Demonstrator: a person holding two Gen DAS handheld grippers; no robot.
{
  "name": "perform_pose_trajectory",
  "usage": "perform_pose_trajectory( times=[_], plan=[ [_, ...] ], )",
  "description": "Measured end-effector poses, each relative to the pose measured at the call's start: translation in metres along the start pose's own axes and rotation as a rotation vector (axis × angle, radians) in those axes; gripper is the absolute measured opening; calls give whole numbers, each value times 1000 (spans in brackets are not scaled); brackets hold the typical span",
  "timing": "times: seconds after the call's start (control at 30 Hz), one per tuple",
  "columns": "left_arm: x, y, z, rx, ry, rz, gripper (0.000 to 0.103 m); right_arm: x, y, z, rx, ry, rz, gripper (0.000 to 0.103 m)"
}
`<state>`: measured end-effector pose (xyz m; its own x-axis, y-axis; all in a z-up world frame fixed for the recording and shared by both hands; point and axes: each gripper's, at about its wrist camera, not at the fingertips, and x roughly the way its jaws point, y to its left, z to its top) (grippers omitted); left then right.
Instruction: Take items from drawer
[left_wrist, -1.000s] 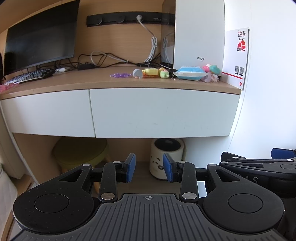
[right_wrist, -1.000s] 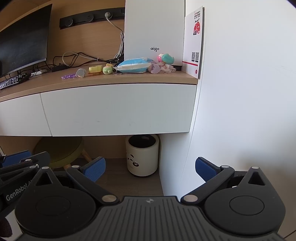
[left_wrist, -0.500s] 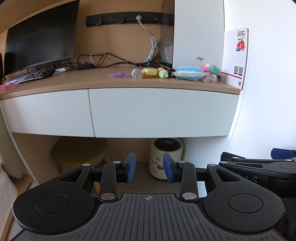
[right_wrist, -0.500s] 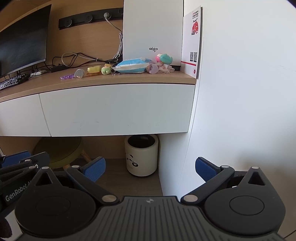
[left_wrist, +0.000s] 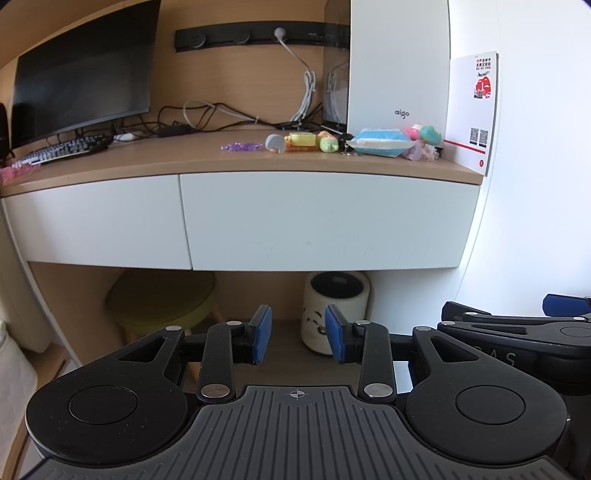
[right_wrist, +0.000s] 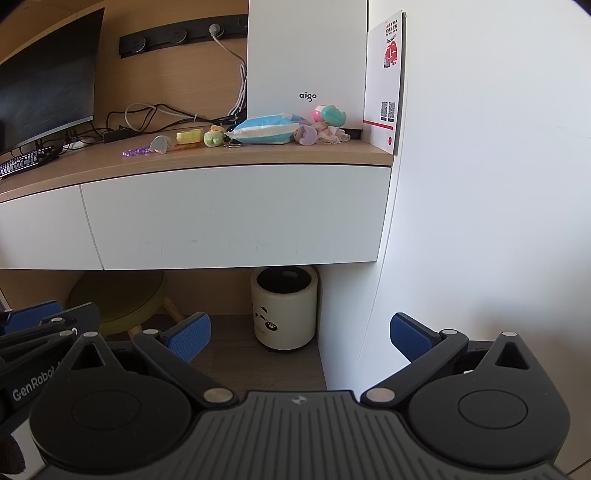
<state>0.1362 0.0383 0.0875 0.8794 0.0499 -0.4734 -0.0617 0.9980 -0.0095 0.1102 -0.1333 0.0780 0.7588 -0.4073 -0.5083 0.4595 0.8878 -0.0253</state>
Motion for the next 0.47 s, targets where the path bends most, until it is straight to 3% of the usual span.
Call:
perform_pose_trajectory(
  times=[0.07,0.2,0.33,0.47],
  plan=[
    [-3,-1,-1,5,-19,2,17,0,0,-1,0,-2,1,103],
    [-4,-2,0,-8,-31,-44,17,-2,1,-1,-3,-9,0,103],
    [-1,-7,-1,11,-31,59,17,-2,0,1,-4,-14,-10,103],
    [13,-3,0,28,32,-19,17,1,-1,3,-2,-13,-27,103]
  ],
)
